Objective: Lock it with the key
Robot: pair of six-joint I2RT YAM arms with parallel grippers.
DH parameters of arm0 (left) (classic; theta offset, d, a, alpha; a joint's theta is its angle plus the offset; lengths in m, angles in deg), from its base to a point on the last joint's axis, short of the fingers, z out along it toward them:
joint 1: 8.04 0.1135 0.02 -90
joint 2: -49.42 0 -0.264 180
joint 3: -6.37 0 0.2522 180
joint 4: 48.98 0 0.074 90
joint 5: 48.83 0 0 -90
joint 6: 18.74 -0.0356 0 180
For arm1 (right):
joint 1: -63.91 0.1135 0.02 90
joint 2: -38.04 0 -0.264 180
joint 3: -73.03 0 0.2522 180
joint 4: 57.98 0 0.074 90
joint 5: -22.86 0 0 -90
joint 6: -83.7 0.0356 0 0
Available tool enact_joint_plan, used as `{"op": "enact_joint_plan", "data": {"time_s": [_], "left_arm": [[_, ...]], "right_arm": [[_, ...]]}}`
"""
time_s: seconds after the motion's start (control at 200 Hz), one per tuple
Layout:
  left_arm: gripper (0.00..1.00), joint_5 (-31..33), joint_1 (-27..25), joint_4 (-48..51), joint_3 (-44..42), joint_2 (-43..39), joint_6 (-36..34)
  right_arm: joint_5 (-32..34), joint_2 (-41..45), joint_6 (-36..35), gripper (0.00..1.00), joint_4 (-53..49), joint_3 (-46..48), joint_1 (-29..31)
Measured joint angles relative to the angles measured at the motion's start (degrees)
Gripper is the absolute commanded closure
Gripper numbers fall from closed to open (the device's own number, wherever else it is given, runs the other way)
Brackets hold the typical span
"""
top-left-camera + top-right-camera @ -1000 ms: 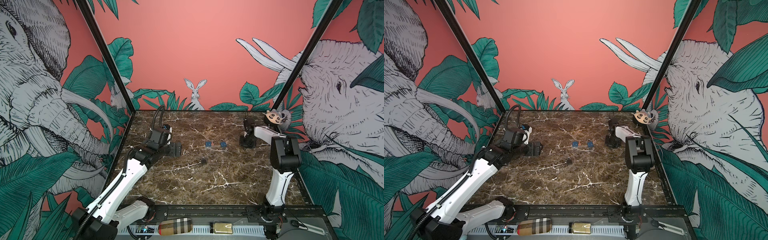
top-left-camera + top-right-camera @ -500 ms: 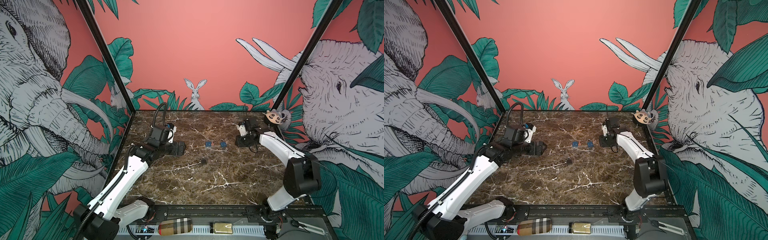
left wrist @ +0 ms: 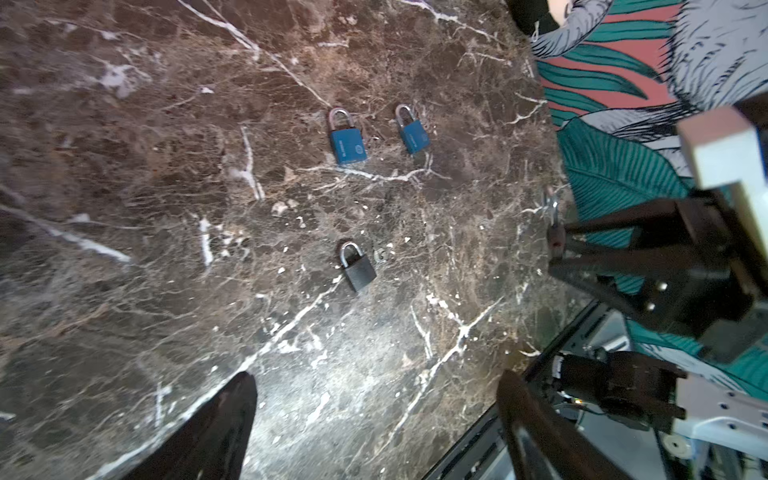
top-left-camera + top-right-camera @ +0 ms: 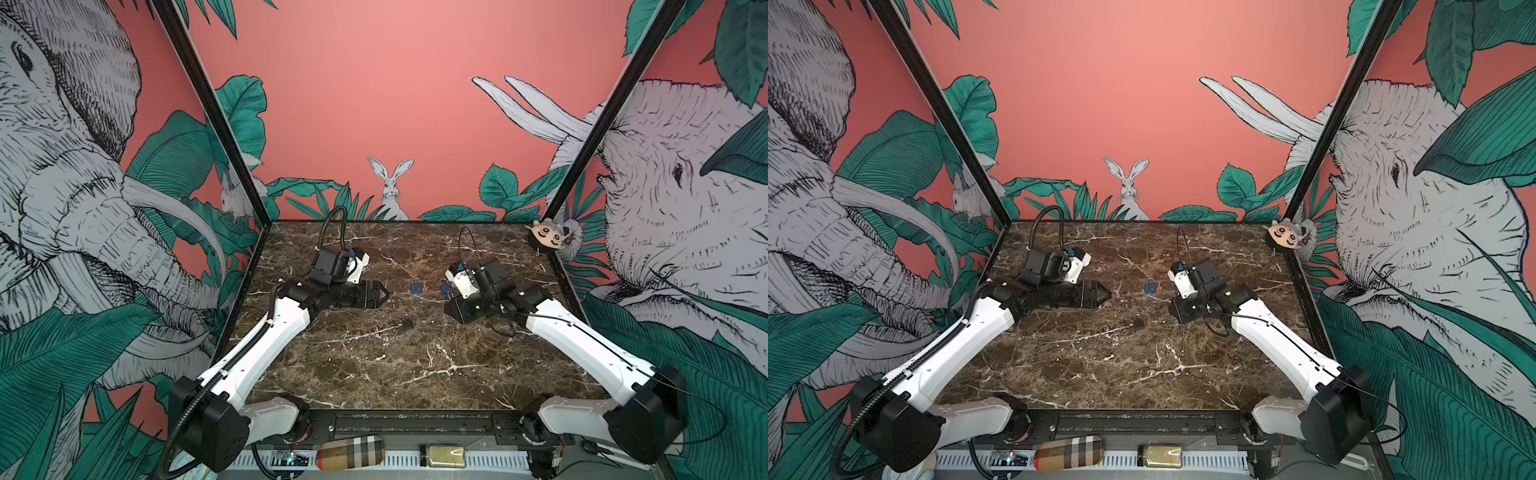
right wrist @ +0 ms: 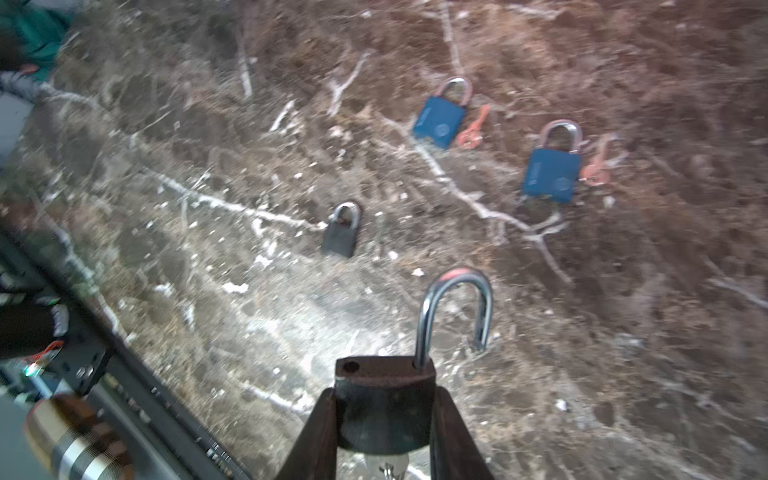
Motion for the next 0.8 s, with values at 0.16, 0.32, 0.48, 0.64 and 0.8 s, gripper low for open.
{"op": "enact_joint_plan", "data": {"time_s": [0.16, 0.32, 0.48, 0.64, 0.8], "left_arm": [[0.14, -2.6, -1.0, -3.3, -0.7, 3.6, 1.6], [0.17, -3.7, -3.4, -5.3, -0.7, 7.5, 2.3], [0.19, -4.7, -5.1, -6.0, -0.7, 9.4, 2.5], [0.2, -5.6, -5.8, -6.8, -0.7, 9.4, 2.8], [0.2, -5.6, -5.8, -7.9, -0.7, 9.4, 3.5]], "right_arm": [[0.4, 2.0, 2.0, 0.91, 0.0, 1.5, 5.4], [2.0, 1.1, 3.3, 0.91, 0.6, 1.6, 9.6], [3.5, -1.7, 4.1, 0.91, 1.8, 1.6, 12.7], [3.8, -4.3, 4.3, 0.92, 3.1, 1.5, 14.2], [3.8, -5.8, 4.3, 0.92, 3.5, 0.9, 15.7]]}}
